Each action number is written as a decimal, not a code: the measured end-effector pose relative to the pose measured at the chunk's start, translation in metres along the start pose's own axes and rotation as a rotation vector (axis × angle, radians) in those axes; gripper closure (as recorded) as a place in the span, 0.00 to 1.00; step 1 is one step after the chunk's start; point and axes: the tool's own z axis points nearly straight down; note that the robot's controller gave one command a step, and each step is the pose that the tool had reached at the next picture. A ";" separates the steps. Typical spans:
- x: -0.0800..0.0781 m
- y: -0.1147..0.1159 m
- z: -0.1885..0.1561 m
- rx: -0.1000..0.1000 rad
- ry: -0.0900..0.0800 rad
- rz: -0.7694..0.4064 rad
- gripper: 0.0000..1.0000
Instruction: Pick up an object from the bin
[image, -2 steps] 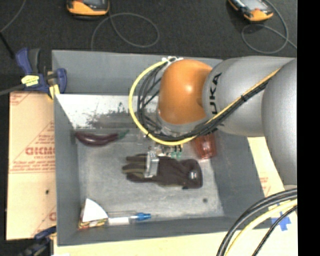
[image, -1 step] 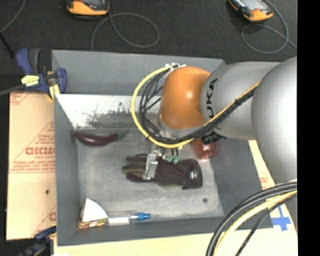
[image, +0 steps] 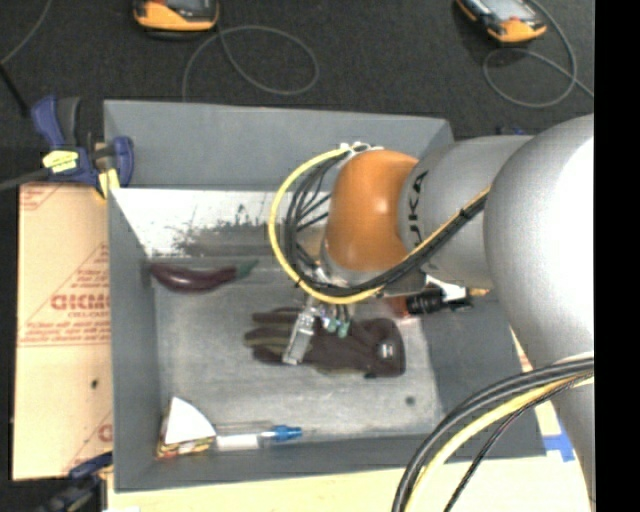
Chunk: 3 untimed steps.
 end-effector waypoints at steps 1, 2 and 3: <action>-0.006 -0.011 0.021 0.000 -0.001 -0.177 0.00; -0.016 -0.023 0.026 -0.003 -0.007 -0.004 1.00; -0.016 -0.023 0.026 -0.003 -0.006 -0.004 1.00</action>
Offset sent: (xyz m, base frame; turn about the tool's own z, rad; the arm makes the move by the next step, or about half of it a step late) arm 0.0055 -0.0265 -0.0280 -0.0029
